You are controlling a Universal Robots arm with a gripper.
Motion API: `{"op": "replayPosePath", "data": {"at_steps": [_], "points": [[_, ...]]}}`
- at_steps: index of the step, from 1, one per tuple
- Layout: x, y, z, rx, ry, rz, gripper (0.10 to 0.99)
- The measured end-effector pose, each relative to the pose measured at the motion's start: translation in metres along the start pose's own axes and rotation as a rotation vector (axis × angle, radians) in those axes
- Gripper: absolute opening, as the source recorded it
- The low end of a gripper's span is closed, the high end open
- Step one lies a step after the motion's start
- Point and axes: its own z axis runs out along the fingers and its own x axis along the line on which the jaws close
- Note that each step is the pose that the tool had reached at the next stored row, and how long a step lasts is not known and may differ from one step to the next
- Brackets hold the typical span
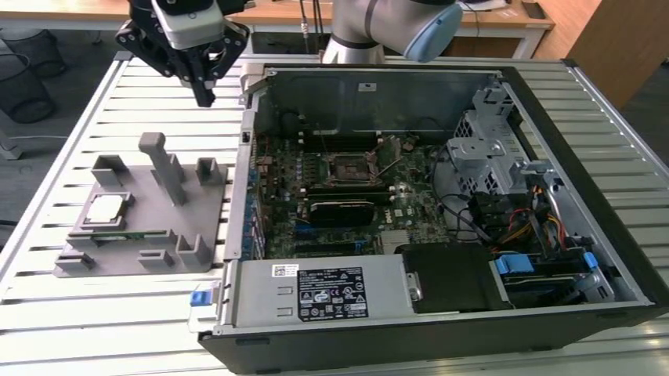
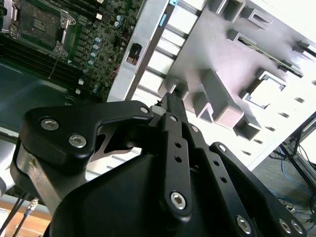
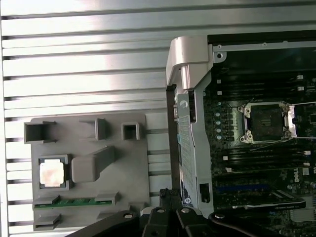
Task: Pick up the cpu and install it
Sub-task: 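Reach for the cpu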
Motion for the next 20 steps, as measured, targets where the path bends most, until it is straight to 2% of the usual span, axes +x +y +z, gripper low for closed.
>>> {"op": "replayPosePath", "data": {"at_steps": [20], "points": [[0.0063,-0.0005,0.0005,0.0,0.0012,0.0,0.106]]}}
